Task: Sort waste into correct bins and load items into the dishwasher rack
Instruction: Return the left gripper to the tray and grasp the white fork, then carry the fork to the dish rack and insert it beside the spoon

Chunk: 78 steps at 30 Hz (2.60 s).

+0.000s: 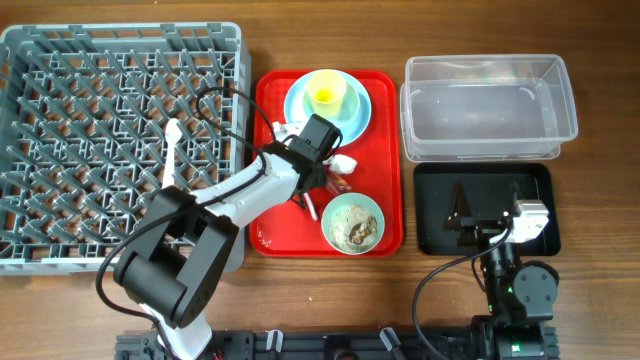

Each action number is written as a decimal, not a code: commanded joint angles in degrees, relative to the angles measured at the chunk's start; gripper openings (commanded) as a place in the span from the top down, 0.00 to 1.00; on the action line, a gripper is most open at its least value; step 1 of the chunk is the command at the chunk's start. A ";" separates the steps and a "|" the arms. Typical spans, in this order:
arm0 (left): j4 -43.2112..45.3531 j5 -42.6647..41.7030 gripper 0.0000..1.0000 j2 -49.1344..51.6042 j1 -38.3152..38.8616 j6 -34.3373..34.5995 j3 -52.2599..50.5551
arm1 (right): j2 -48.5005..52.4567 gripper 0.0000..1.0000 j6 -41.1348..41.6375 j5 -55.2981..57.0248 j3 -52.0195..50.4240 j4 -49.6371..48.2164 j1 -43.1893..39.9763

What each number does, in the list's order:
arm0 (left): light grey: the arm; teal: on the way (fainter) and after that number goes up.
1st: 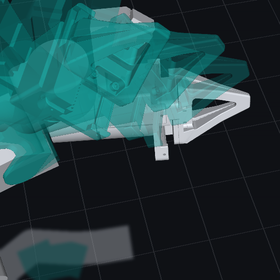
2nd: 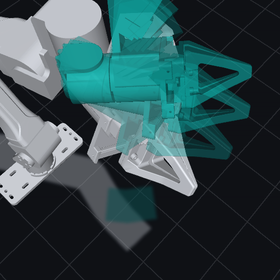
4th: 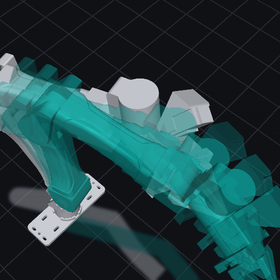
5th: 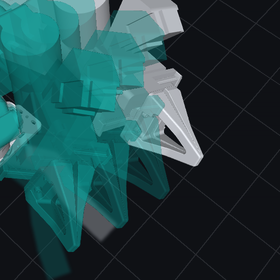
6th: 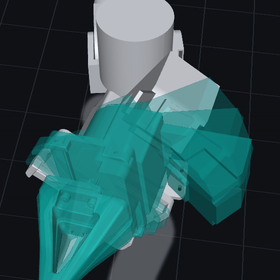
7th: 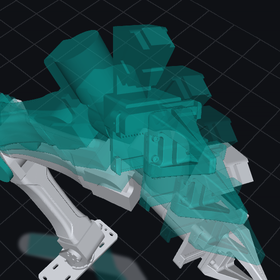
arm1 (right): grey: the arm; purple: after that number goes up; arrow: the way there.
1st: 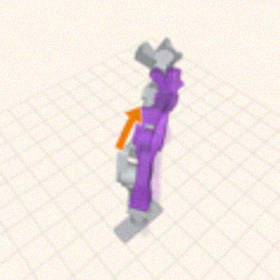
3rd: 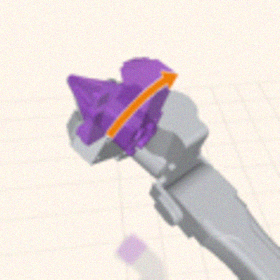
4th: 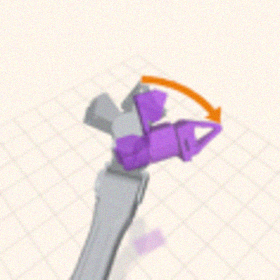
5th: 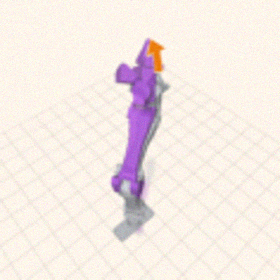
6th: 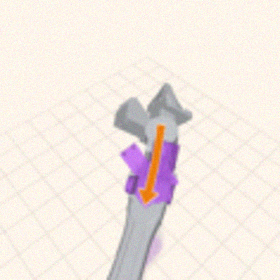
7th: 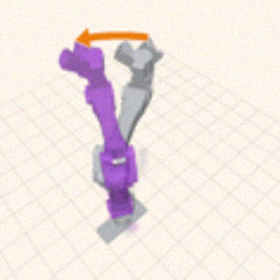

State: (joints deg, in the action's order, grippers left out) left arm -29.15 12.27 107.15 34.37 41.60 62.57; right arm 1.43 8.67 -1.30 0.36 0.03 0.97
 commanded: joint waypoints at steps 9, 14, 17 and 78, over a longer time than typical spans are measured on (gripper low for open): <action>-2.97 5.20 0.92 -3.78 -0.20 -1.46 -0.63 | -0.09 0.00 -1.05 -0.48 -0.07 -0.22 0.28; -3.02 5.38 0.71 -3.80 -0.20 -2.84 -0.61 | -0.09 0.00 -1.03 -0.48 -0.07 -0.22 0.28; -3.43 5.38 0.65 -3.78 -0.20 -2.82 -0.61 | -0.09 0.00 -1.01 -0.48 -0.07 -0.22 0.28; 0.00 -10.34 0.96 -4.76 -9.86 -5.22 -3.50 | -0.09 0.00 -1.05 -0.48 -0.07 -0.22 0.28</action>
State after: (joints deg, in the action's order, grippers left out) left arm -26.48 1.37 104.01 24.36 36.75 58.46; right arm 1.43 8.64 -1.30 0.36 0.03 0.97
